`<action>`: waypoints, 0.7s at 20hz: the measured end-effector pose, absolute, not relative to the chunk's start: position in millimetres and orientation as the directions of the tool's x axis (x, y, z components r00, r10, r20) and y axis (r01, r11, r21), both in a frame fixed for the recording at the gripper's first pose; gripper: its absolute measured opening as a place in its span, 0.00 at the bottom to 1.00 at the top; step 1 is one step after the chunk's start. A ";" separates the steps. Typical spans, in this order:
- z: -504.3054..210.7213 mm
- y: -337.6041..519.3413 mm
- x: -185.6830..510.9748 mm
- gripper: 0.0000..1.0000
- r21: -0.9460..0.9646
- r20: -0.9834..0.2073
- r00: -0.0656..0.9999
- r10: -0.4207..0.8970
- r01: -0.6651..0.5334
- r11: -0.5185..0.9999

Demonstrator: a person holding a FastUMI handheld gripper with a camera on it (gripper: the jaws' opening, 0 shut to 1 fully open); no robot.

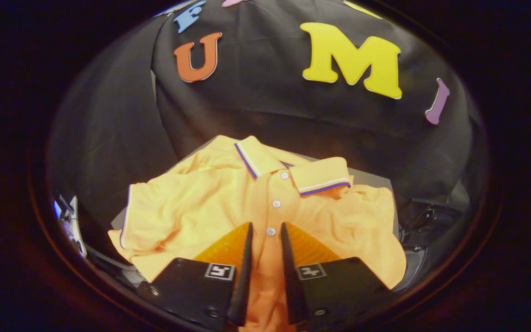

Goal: Put the clothes into the washing machine and then close the washing machine lid.

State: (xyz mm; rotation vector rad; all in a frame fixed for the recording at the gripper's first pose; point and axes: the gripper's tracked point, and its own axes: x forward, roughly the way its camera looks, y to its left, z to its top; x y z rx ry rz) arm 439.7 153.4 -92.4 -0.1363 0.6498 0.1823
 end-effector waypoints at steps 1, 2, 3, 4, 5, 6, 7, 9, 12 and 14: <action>-92.6 153.8 439.9 0.20 -0.071 -0.608 0.784 0.125 -0.211 0.975; -91.6 154.2 440.0 0.14 -0.075 -0.605 0.786 0.126 -0.214 0.974; -90.9 154.6 439.5 0.07 -0.073 -0.603 0.788 0.129 -0.215 0.974; -88.8 153.4 439.0 0.06 -0.066 -0.601 0.789 0.129 -0.210 0.976; -87.0 153.0 437.3 0.05 -0.050 -0.600 0.788 0.138 -0.208 0.977; -82.6 152.9 436.2 0.04 -0.033 -0.596 0.789 0.148 -0.209 0.977; -75.6 153.6 435.1 0.04 -0.019 -0.588 0.792 0.166 -0.219 0.976; -56.3 151.4 435.0 0.04 -0.015 -0.566 0.804 0.182 -0.231 0.973; -21.5 145.5 430.9 0.04 0.013 -0.518 0.830 0.207 -0.234 0.972; 2.6 140.3 427.0 0.04 0.033 -0.484 0.847 0.222 -0.236 0.971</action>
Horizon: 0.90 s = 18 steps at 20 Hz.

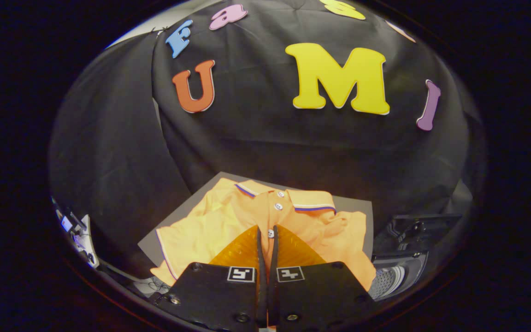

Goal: Put the clothes into the washing machine and then close the washing machine lid.

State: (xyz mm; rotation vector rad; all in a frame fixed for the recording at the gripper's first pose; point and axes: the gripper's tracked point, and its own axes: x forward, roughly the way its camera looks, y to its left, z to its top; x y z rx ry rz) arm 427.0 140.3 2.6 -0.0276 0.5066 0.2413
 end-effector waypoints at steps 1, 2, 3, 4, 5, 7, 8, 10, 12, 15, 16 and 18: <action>13.8 136.2 425.7 0.04 0.042 -0.470 0.852 0.230 -0.239 0.970; 28.0 133.9 422.3 0.04 0.066 -0.447 0.859 0.248 -0.245 0.967; 44.7 132.3 418.6 0.04 0.089 -0.418 0.869 0.264 -0.250 0.964; 59.2 129.8 417.7 0.04 0.099 -0.395 0.877 0.273 -0.255 0.962; 71.6 125.2 414.0 0.04 0.098 -0.377 0.883 0.280 -0.263 0.960; 89.6 110.5 408.5 0.04 0.079 -0.350 0.895 0.276 -0.265 0.961; 95.3 98.7 406.7 0.04 0.066 -0.342 0.902 0.264 -0.257 0.964; 101.2 73.1 402.4 0.04 0.055 -0.327 0.915 0.237 -0.232 0.971; 105.2 38.7 400.4 0.04 0.060 -0.322 0.926 0.198 -0.188 0.980; 112.4 -14.9 390.8 0.04 0.060 -0.317 0.938 0.141 -0.129 0.990; 114.6 -30.8 387.8 0.04 0.060 -0.314 0.941 0.123 -0.109 0.992; 120.3 -70.6 381.7 0.04 0.054 -0.304 0.950 0.070 -0.056 0.997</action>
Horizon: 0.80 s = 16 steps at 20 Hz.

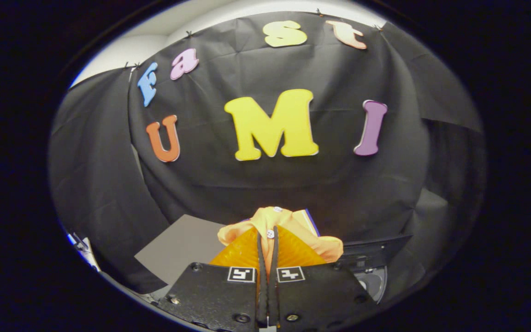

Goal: Put the clothes into the washing machine and then close the washing machine lid.

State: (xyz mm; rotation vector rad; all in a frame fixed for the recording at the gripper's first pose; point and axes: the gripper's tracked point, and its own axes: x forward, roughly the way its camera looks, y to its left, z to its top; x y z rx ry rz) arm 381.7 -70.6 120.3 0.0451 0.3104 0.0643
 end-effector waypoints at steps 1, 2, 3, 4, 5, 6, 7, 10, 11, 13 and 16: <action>122.7 -88.0 377.0 0.04 0.054 -0.298 0.953 0.047 -0.033 0.998; 124.3 -104.3 372.6 0.04 0.055 -0.296 0.955 0.026 -0.010 0.998; 125.5 -119.4 368.1 0.04 0.055 -0.294 0.956 0.006 0.011 0.998; 126.9 -134.8 364.7 0.04 0.054 -0.292 0.956 -0.015 0.032 0.998; 126.6 -148.4 359.5 0.04 0.055 -0.294 0.955 -0.031 0.049 0.997; 126.2 -160.3 356.7 0.04 0.058 -0.295 0.954 -0.044 0.064 0.996; 125.1 -171.7 353.1 0.04 0.060 -0.297 0.953 -0.060 0.081 0.995; 119.3 -194.0 345.7 0.04 0.076 -0.303 0.949 -0.088 0.116 0.990; 114.4 -200.2 344.1 0.04 0.076 -0.308 0.946 -0.098 0.127 0.989; 102.4 -206.9 343.4 0.04 0.076 -0.321 0.941 -0.108 0.139 0.987; 76.4 -213.2 343.5 0.04 0.070 -0.357 0.927 -0.117 0.151 0.986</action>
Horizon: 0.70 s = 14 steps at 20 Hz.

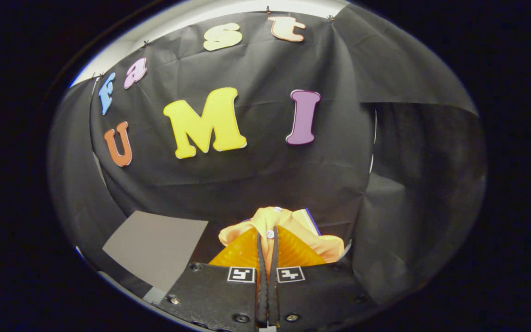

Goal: Put the clothes into the washing machine and then close the washing machine lid.

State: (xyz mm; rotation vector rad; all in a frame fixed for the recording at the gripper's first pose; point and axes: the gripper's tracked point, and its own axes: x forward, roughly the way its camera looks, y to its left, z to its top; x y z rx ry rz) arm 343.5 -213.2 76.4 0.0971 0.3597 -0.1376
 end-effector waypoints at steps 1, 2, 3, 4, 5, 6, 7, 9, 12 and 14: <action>65.7 -214.0 344.9 0.04 0.068 -0.373 0.920 -0.118 0.154 0.986; 55.4 -213.8 345.6 0.04 0.067 -0.386 0.915 -0.118 0.156 0.986; 42.5 -214.3 347.6 0.04 0.065 -0.402 0.908 -0.119 0.158 0.985; 30.0 -214.8 349.2 0.04 0.061 -0.419 0.900 -0.121 0.160 0.985; 16.5 -215.6 350.2 0.04 0.058 -0.439 0.890 -0.122 0.163 0.985; 2.5 -216.7 352.1 0.04 0.056 -0.458 0.880 -0.125 0.169 0.984; -11.0 -218.5 354.6 0.04 0.053 -0.478 0.869 -0.127 0.173 0.983; -38.1 -222.1 356.3 0.04 0.051 -0.516 0.847 -0.131 0.183 0.982; -80.0 -230.3 362.1 0.04 0.028 -0.565 0.812 -0.149 0.199 0.980; -106.7 -232.6 368.9 0.04 0.025 -0.599 0.786 -0.156 0.213 0.977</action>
